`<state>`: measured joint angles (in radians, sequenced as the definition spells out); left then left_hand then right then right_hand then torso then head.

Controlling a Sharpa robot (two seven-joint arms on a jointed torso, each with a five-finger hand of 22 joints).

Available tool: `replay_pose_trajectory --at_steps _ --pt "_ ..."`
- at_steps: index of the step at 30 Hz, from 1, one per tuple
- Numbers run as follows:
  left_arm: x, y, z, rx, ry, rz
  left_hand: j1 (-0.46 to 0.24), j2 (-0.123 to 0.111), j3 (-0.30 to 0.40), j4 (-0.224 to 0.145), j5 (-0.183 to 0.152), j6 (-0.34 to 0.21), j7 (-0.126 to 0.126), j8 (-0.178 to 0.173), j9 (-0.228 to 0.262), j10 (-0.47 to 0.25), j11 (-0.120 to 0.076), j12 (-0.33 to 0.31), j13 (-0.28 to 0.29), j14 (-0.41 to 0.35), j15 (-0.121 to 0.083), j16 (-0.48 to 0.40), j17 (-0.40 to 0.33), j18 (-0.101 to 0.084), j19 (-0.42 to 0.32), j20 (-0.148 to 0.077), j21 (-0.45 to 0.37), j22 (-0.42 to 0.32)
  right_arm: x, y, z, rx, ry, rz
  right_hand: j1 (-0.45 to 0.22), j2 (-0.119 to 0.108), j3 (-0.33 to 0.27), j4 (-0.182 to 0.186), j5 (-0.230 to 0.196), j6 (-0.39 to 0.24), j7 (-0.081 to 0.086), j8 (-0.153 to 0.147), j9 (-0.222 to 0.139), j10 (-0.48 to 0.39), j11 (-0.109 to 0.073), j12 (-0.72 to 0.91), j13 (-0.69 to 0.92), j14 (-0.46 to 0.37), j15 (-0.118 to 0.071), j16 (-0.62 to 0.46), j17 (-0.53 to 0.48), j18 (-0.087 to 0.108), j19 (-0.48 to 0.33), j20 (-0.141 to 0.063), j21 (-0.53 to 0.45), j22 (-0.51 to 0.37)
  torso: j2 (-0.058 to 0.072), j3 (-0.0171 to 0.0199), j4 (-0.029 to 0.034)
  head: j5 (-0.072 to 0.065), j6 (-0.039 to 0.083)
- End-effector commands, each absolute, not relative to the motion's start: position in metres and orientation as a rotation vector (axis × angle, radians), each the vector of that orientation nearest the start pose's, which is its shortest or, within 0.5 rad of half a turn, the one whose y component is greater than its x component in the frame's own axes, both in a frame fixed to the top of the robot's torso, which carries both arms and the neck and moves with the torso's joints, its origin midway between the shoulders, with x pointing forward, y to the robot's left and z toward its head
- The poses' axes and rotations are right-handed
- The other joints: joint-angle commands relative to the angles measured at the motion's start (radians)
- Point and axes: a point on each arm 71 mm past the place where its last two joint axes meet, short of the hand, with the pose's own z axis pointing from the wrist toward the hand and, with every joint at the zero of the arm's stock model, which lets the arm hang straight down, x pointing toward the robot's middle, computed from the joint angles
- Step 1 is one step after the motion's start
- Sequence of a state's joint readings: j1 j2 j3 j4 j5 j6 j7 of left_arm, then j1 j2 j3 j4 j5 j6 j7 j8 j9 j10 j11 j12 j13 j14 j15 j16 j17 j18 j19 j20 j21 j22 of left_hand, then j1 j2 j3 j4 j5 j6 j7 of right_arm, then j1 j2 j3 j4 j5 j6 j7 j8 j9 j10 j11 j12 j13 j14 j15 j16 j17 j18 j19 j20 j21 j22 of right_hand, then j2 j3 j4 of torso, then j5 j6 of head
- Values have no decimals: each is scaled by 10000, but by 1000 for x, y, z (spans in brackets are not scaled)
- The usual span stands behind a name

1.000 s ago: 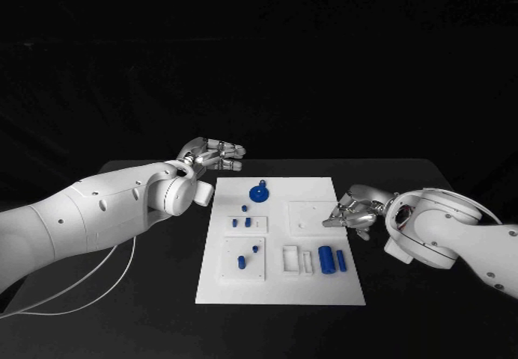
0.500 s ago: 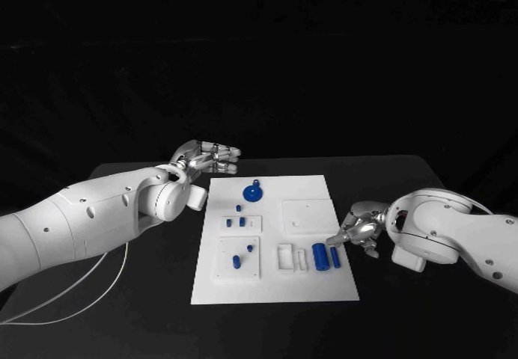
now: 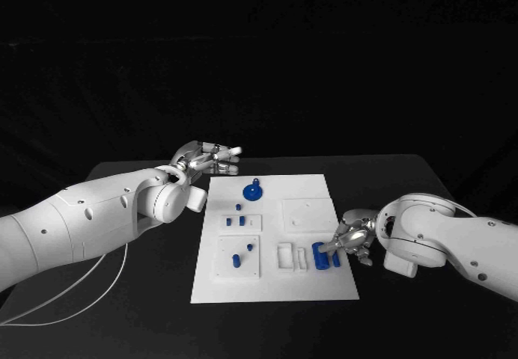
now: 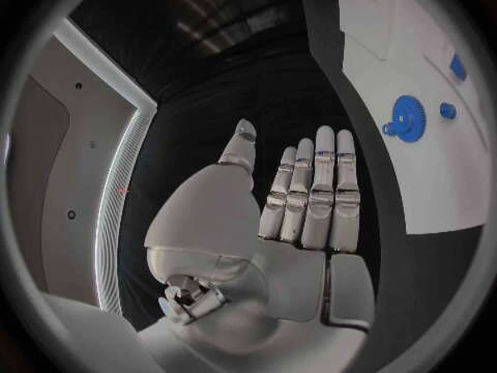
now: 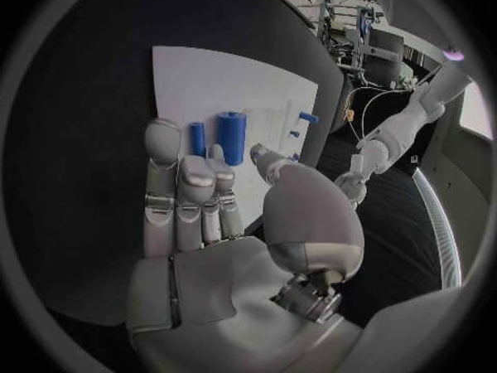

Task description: Assemble the parts on the task board

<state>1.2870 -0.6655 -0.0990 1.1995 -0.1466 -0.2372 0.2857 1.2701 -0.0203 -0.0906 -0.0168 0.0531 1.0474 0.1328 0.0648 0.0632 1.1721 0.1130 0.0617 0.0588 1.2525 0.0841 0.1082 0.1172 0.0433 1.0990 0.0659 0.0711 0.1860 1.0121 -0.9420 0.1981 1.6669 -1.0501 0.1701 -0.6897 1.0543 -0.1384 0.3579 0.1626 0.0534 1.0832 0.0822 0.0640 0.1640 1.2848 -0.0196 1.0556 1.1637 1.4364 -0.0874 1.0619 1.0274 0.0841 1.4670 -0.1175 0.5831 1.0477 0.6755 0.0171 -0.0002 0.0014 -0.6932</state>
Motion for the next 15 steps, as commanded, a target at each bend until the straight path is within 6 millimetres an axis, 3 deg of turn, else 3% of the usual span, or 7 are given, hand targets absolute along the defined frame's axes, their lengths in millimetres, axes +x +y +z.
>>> replay_pose_trajectory --at_steps 1,5,7,15 --pt "552 207 -175 -9369 15287 -14035 -53 -50 -163 69 -44 -72 26 -13 4 -66 7 -11 9 50 -5 -20 -25 -140 27 0 24 -41 441 -233 -226 3694 24104 3219 -32 -146 -60 32 -53 -99 13 -20 -61 -1 48 -81 7 54 35 -68 13 147 293 78 -29 11 7 2 -3 18 -19" --pt "552 207 -175 -9368 15305 -14056 -48 -55 -190 94 -44 -74 26 -13 4 -69 8 -11 9 54 -5 -24 -29 -140 30 -1 26 -51 442 -229 -230 3598 24136 3192 82 -184 -168 142 -53 -61 15 -4 -277 11 55 -111 78 73 46 -112 78 179 309 102 -91 59 12 0 -8 33 -17" --pt "551 206 -175 -9366 15312 -14065 81 -72 -297 282 -43 -82 31 -14 4 -84 14 -10 9 75 -2 -56 -67 -142 50 1 34 -175 442 -226 -233 3551 24150 3171 133 -187 -209 183 -53 -26 16 -2 -452 28 56 -166 147 96 46 -171 149 177 332 102 -166 134 10 4 -6 47 -22" --pt "551 206 -175 -9394 15331 -14124 55 -90 -295 321 -43 -88 45 -15 4 -135 30 -15 8 48 10 -70 -75 -145 42 10 30 -232 443 -218 -241 3338 24097 2986 128 -219 -231 182 -52 -24 18 1 -481 29 57 -189 165 99 47 -197 165 176 335 102 -196 163 4 -1 -23 84 -54"
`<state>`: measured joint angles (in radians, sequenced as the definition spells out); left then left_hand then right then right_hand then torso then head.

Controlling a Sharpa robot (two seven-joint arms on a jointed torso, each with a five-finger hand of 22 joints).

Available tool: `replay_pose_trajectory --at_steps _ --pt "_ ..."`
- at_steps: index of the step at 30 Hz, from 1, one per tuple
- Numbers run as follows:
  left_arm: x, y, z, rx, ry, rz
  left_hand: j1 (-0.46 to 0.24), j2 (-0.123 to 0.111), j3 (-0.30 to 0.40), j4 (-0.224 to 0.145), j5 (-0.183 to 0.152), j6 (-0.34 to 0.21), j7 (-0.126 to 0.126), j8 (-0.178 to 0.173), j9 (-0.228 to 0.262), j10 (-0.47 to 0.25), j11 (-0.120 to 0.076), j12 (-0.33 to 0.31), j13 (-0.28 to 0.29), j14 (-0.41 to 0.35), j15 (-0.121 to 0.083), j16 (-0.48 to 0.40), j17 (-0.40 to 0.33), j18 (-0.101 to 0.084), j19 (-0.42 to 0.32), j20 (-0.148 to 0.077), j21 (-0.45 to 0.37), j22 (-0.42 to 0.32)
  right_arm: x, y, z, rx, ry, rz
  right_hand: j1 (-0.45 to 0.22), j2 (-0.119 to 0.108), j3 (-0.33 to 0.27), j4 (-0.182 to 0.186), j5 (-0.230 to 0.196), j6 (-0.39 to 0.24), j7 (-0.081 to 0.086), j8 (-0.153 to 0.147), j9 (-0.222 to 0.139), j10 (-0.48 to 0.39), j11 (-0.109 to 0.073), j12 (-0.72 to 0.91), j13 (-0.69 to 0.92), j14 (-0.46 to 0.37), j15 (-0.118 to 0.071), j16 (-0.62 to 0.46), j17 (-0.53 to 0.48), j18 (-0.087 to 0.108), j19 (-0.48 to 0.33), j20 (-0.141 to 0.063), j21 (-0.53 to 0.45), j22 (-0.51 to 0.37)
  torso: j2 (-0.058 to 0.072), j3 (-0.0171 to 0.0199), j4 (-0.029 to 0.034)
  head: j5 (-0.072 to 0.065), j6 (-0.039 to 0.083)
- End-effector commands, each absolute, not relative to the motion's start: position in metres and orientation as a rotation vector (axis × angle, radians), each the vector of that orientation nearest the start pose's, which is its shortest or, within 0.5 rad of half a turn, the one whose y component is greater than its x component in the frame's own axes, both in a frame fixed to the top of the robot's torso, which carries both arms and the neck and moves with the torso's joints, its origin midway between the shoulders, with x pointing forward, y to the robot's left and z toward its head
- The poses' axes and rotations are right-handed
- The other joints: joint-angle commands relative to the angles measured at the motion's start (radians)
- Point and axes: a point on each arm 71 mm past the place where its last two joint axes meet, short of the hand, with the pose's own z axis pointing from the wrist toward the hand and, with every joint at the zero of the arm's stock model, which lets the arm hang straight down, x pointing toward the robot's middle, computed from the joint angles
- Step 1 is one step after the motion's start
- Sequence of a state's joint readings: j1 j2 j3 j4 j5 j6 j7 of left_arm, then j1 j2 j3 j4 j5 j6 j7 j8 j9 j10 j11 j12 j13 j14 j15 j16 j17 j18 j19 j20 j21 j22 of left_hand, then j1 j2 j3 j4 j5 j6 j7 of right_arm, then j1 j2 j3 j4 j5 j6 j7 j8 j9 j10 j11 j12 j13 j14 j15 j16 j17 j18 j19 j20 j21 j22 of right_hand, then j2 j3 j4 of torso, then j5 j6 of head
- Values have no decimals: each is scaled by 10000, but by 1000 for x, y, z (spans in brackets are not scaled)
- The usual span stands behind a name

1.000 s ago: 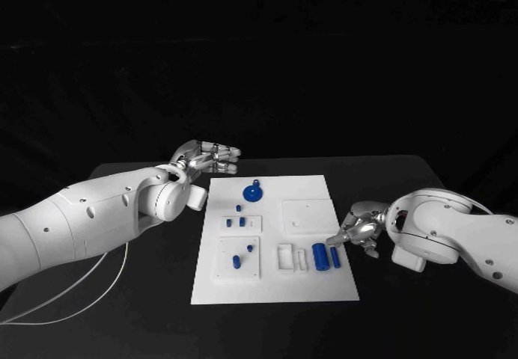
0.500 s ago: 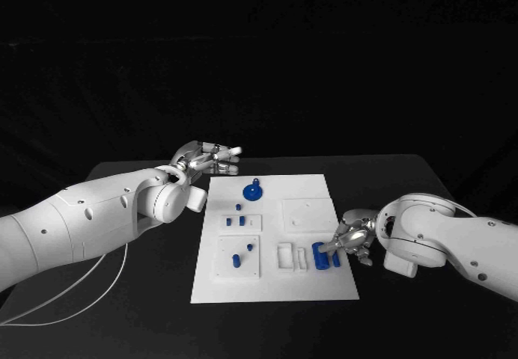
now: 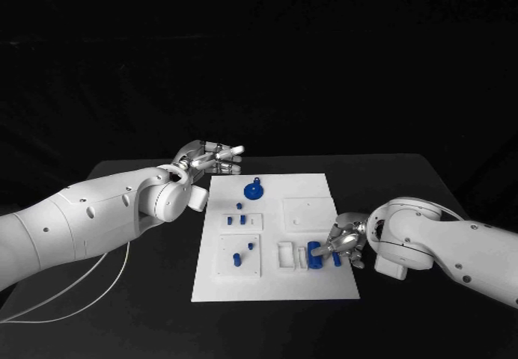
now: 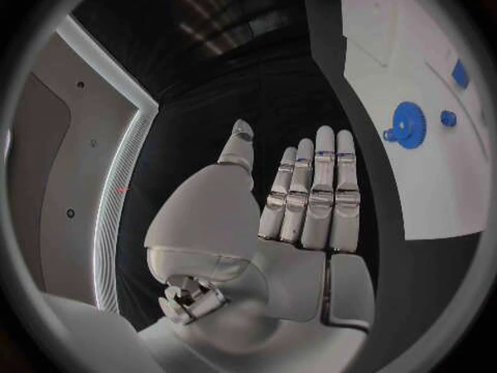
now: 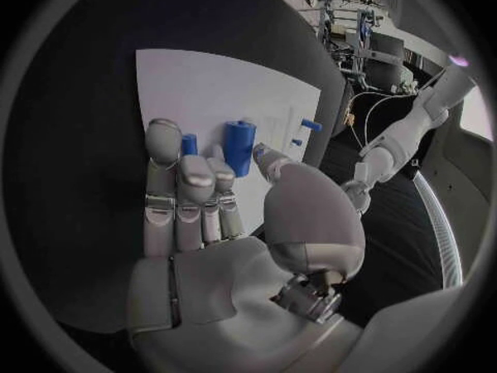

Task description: Assemble the parts on the task board

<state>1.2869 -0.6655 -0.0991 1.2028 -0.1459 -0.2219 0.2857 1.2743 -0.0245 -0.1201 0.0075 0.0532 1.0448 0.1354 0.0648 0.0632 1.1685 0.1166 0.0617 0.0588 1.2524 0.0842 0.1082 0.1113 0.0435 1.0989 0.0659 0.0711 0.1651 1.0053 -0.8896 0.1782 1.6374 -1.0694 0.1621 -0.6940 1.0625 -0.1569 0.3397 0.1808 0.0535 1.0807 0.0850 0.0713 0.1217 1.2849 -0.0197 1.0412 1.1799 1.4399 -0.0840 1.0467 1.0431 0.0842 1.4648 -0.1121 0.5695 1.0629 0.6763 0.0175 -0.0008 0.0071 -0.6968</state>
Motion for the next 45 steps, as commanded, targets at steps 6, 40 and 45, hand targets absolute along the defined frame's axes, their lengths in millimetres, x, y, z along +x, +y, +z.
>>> replay_pose_trajectory --at_steps 6,40,45 --pt "551 204 -175 -9420 15362 -14214 7 -86 31 144 -45 -78 26 -9 6 -131 5 -12 9 19 23 -79 -25 -146 19 22 33 -90 444 -211 -244 3104 23974 2885 70 -25 -44 -6 -53 1 -10 -72 -71 29 57 -51 20 66 13 -68 11 176 357 50 -84 25 -5 -11 16 28 -28" --pt "551 201 -175 -9466 15537 -14403 77 -9 84 150 -43 -226 88 -14 3 -373 76 -11 9 -65 69 -110 -36 -119 -4 70 43 -247 437 -196 -263 2618 23902 3033 225 554 419 -1633 188 667 -190 -75 37 76 -47 -109 34 120 12 -120 37 113 401 82 -162 395 -6 -13 0 109 -78" --pt "552 202 -175 -9477 15532 -14383 77 -8 84 150 -42 -226 88 -14 3 -373 76 -11 9 -65 69 -110 -36 -119 -4 70 43 -248 436 -197 -259 2855 23698 3323 189 639 441 -1733 200 972 -296 -69 95 122 -114 -111 13 118 -31 -117 22 66 407 40 -138 444 -1 -5 -11 130 -71"
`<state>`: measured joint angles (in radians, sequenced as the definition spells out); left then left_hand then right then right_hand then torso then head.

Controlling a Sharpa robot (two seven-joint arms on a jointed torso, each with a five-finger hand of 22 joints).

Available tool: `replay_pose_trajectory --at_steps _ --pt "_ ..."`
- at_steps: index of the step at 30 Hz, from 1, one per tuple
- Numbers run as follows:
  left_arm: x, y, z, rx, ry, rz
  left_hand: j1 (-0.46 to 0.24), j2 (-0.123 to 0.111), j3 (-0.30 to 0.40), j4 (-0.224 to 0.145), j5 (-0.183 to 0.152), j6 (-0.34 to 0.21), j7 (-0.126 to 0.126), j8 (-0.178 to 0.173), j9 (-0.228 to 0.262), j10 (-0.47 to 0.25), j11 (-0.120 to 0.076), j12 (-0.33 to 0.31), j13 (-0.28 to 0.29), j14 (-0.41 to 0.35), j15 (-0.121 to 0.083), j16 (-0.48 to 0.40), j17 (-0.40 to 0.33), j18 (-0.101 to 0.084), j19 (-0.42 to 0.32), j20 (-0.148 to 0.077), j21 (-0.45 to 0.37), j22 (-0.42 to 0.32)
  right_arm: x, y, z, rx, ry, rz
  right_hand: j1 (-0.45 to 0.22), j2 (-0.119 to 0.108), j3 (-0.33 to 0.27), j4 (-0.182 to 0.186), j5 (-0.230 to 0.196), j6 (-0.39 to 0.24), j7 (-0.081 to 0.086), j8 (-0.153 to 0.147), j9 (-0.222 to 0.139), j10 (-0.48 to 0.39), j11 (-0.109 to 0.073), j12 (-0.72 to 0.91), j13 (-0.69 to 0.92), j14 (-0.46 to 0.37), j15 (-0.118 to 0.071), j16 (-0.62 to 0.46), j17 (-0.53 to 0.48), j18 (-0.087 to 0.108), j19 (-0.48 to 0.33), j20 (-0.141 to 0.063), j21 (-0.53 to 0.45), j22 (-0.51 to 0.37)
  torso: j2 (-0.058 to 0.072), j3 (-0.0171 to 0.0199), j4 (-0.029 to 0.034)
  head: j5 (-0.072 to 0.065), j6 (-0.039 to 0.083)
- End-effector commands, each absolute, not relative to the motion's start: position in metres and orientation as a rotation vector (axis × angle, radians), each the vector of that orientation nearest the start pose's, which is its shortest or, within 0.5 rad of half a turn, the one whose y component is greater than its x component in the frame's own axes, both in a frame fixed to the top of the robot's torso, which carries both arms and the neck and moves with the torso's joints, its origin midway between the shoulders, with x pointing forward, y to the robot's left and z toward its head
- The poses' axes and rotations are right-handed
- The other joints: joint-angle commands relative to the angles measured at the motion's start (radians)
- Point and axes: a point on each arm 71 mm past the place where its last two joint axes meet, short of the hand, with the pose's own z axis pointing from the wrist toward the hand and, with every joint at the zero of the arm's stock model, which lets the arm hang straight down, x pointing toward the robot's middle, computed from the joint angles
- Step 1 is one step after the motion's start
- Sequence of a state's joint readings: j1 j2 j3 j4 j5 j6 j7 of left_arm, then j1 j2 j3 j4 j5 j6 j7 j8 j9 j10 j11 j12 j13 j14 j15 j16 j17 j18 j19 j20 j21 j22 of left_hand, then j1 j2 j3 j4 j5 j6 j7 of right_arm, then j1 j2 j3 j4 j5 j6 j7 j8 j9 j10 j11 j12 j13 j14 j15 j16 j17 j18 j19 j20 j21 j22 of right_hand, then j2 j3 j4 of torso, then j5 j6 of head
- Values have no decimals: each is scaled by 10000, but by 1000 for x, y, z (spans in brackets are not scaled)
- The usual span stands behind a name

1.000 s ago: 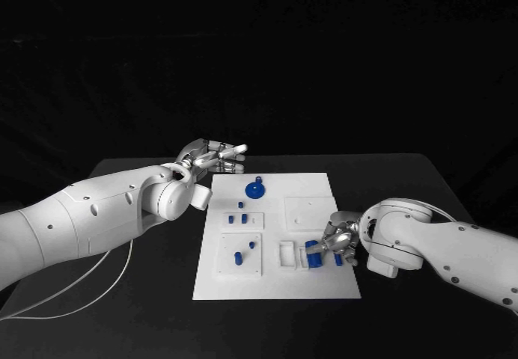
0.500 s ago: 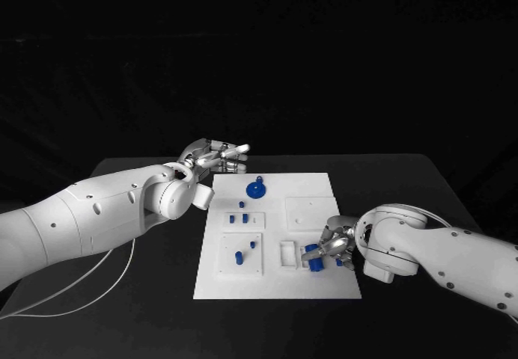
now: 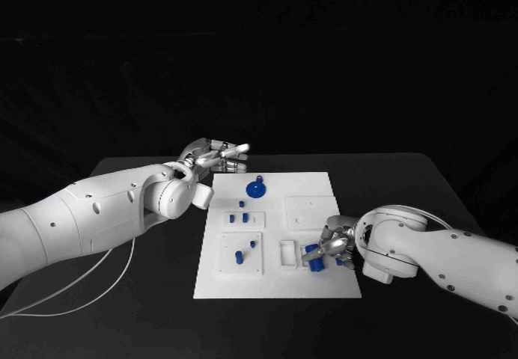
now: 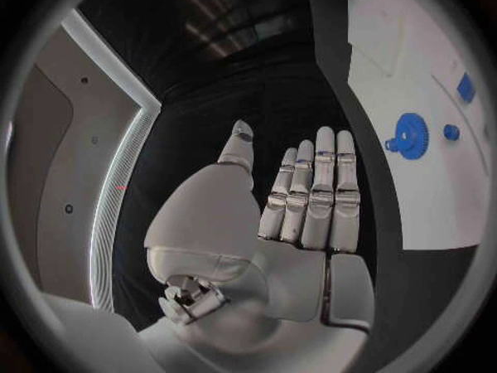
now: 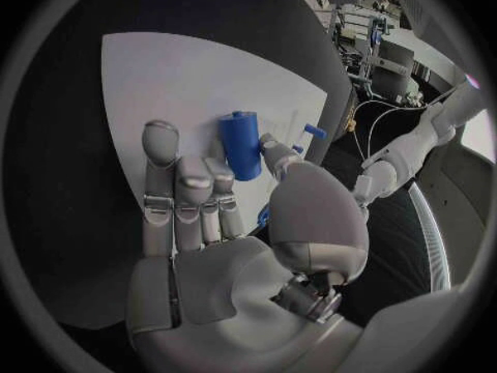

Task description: Assemble the parts on the task board

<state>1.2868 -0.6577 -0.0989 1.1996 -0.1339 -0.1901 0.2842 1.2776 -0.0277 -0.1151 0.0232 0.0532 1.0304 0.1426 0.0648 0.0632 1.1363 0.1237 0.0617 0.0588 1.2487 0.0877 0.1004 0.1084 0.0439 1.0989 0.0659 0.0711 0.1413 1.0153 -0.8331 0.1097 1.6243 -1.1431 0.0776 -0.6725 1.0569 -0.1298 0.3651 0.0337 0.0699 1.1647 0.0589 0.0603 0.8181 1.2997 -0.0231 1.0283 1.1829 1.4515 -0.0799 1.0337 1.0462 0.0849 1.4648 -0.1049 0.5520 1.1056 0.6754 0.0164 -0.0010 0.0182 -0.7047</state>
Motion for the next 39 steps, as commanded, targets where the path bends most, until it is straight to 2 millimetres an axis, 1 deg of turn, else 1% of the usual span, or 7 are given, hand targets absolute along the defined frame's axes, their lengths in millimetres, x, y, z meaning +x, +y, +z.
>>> replay_pose_trajectory --at_steps 1,8,13,18,23,31,39 --pt "552 202 -175 -9479 15531 -14378 38 51 17 -25 -41 -82 16 -15 3 -51 5 -10 9 -30 34 -28 -2 -118 0 73 47 -25 436 -197 -257 2972 23703 3435 229 374 189 -266 42 221 -67 40 -6850 -6 -99 24 -16 5 -85 17 -8 49 408 -44 33 22 6 4 -7 17 11" --pt "552 202 -175 -9475 15535 -14413 10 50 -11 -25 -43 -75 17 -16 3 -58 7 -11 9 -31 33 -23 3 -114 5 74 52 -40 440 -198 -242 3917 23997 4200 106 521 -36 -361 178 489 -156 29 -6820 56 -162 -39 -54 3 -129 9 -40 -27 412 -97 75 108 14 -10 -17 27 -7" --pt "551 202 -175 -9454 15545 -14496 -20 45 -27 -7 -46 -72 14 -14 4 -73 10 -14 8 -38 36 -29 1 -116 0 74 49 -45 444 -195 -231 4168 24157 4557 91 716 -295 -673 269 590 -190 31 -6908 100 -177 -70 -63 3 -132 -3 -64 -66 412 -104 68 174 4 -8 -27 62 -18" --pt "551 201 -175 -9435 15559 -14552 0 57 -41 -5 -46 -64 11 -13 5 -104 17 -11 9 -51 43 -44 -8 -118 -7 80 48 -72 446 -191 -224 4161 24265 4778 40 787 -396 -732 269 654 -211 33 -6949 131 -190 -125 -108 2 -139 -2 -67 -78 409 -110 52 201 5 -21 -2 52 -33" --pt "551 201 -175 -9426 15568 -14574 0 57 -41 -5 -46 -64 11 -13 5 -104 17 -11 9 -51 43 -44 -8 -118 -7 80 48 -72 448 -182 -221 4092 24374 4992 28 817 -454 -762 278 672 -216 35 -6978 151 -193 -114 -97 1 -140 -8 -74 -87 408 -111 52 225 -1 -11 15 63 -30" --pt "551 199 -175 -9392 15604 -14653 31 77 -54 -24 -46 -55 10 -14 4 -118 20 -11 8 -54 46 -51 -12 -116 -4 84 53 -98 451 -172 -222 4022 24416 5097 9 839 -502 -767 309 709 -225 34 -6987 166 -199 -99 -80 1 -145 3 -60 -90 411 -116 46 241 7 -29 7 102 -21" --pt "551 196 -175 -9343 15668 -14762 31 77 -54 -24 -46 -55 10 -14 4 -118 20 -11 8 -54 46 -51 -12 -116 -4 84 53 -98 457 -162 -228 3754 24410 4808 -85 854 -607 -679 290 714 -222 32 -6999 166 -195 -102 -73 1 -145 7 -53 -91 411 -119 29 253 18 -1 14 150 -57"
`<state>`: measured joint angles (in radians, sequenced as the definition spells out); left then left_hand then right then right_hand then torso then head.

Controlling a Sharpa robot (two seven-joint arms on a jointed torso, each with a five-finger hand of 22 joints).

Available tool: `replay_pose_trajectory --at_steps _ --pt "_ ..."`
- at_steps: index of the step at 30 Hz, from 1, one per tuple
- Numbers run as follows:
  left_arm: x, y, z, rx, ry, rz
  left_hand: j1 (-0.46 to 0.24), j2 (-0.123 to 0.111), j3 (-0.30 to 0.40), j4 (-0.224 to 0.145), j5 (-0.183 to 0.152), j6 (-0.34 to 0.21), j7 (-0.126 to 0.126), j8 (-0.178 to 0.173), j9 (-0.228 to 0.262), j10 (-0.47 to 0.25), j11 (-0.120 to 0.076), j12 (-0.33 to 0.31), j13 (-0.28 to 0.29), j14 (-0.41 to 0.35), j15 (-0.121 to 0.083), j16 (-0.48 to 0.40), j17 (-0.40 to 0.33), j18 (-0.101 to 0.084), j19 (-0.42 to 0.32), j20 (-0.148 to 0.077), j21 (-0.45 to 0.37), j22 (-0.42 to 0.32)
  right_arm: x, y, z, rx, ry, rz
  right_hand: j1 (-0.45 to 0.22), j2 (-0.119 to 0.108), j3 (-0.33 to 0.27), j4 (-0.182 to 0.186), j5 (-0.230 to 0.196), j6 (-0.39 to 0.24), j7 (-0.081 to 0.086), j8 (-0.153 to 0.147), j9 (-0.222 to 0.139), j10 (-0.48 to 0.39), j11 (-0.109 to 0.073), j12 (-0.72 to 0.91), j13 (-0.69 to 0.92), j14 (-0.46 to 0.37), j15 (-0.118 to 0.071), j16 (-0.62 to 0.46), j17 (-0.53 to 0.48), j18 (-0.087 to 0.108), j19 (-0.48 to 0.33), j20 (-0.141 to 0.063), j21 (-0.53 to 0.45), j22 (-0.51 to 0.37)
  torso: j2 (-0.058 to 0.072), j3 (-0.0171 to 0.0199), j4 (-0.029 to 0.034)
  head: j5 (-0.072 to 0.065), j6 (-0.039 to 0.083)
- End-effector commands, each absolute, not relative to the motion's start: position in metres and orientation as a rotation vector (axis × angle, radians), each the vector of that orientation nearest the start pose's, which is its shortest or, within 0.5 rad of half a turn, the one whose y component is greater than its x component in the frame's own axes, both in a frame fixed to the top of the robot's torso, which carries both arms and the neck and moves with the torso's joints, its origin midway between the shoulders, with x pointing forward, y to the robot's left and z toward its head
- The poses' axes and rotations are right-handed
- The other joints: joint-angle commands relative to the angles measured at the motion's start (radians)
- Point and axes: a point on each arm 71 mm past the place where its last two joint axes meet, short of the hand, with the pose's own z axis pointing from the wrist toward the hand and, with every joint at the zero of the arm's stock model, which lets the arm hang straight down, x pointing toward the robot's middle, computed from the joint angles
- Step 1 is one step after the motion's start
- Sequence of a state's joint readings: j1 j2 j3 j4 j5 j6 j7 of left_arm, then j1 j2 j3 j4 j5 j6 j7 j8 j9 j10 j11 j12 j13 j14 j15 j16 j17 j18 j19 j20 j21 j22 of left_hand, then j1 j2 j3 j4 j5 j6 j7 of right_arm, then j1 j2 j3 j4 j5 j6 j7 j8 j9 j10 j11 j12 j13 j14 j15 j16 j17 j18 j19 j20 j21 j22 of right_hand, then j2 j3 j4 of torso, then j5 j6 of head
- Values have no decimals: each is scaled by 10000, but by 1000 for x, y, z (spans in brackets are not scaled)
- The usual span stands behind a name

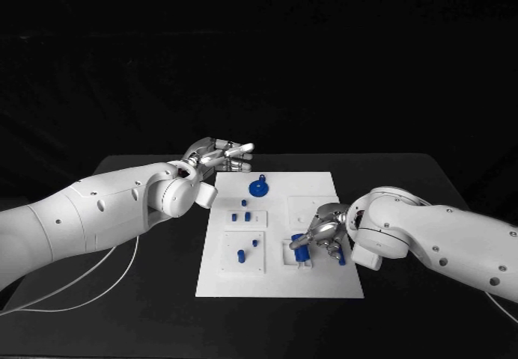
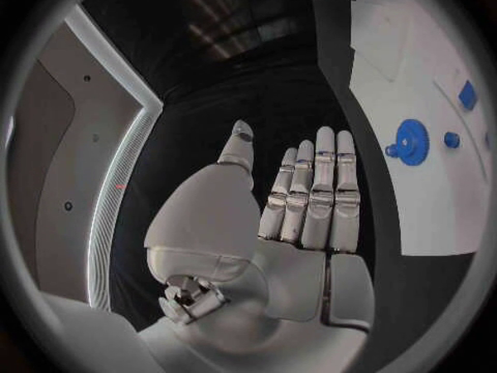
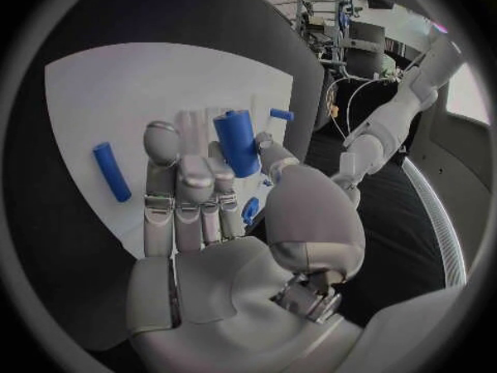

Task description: Assemble the parts on the task board

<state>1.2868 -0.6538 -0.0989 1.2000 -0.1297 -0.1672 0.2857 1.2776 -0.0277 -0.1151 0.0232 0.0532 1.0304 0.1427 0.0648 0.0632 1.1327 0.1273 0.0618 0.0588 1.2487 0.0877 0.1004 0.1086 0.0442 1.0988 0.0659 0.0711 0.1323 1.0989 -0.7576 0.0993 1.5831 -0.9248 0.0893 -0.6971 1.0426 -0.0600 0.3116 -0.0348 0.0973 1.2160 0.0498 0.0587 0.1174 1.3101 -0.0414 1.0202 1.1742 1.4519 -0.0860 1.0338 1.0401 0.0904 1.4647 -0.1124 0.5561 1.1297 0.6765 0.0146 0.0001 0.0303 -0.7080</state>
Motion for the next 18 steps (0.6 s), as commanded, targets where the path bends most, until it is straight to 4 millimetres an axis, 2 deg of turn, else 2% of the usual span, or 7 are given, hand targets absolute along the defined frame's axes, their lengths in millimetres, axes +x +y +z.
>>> replay_pose_trajectory --at_steps 1,4,10,12,18 --pt "551 195 -175 -9336 15681 -14779 25 90 -71 -31 -45 -60 11 -15 3 -98 -10 -11 9 -67 52 -59 -17 -117 -8 89 56 -39 458 -161 -229 3711 24407 4760 48 154 -86 23 8 208 -134 51 8 66 -14 -14 20 -3 -82 5 8 -146 413 -43 -12 14 10 15 17 30 -33" --pt "550 194 -175 -9324 15708 -14810 26 91 -72 -34 -45 -61 10 -13 4 -115 -4 -15 7 -71 55 -62 -18 -117 -14 92 54 -46 458 -160 -232 3621 24416 4614 30 150 -112 63 -22 208 -132 49 6 62 -13 -25 15 -5 -83 -6 -1 -145 413 -43 -30 12 9 13 26 35 -35" --pt "551 194 -175 -9330 15730 -14805 21 90 -75 -32 -45 -63 14 -13 4 -126 -2 -12 8 -83 60 -69 -21 -118 -18 96 53 -55 460 -158 -236 3404 24366 4352 41 114 -158 176 -51 208 -132 49 4 60 -14 -31 22 -7 -86 -19 -6 -139 415 -46 -52 20 15 18 -27 147 -16" --pt "551 194 -175 -9332 15730 -14801 21 90 -75 -32 -45 -63 14 -13 4 -126 -2 -12 8 -83 60 -69 -21 -118 -18 96 53 -55 460 -157 -238 3335 24361 4289 120 56 -176 323 -63 205 -127 50 4 54 -13 -38 34 -9 -88 -24 0 -136 422 -45 -76 33 12 18 -27 149 -23" --pt "551 193 -175 -9315 15741 -14836 6 105 -75 -22 -44 -61 13 -15 3 -133 0 -11 9 -86 62 -72 -21 -113 -19 99 58 -68 460 -154 -240 3195 24335 4186 86 38 -206 359 -87 208 -125 48 5 57 -9 -36 39 -9 -86 -33 -6 -136 422 -46 -82 38 7 18 -17 138 -53"
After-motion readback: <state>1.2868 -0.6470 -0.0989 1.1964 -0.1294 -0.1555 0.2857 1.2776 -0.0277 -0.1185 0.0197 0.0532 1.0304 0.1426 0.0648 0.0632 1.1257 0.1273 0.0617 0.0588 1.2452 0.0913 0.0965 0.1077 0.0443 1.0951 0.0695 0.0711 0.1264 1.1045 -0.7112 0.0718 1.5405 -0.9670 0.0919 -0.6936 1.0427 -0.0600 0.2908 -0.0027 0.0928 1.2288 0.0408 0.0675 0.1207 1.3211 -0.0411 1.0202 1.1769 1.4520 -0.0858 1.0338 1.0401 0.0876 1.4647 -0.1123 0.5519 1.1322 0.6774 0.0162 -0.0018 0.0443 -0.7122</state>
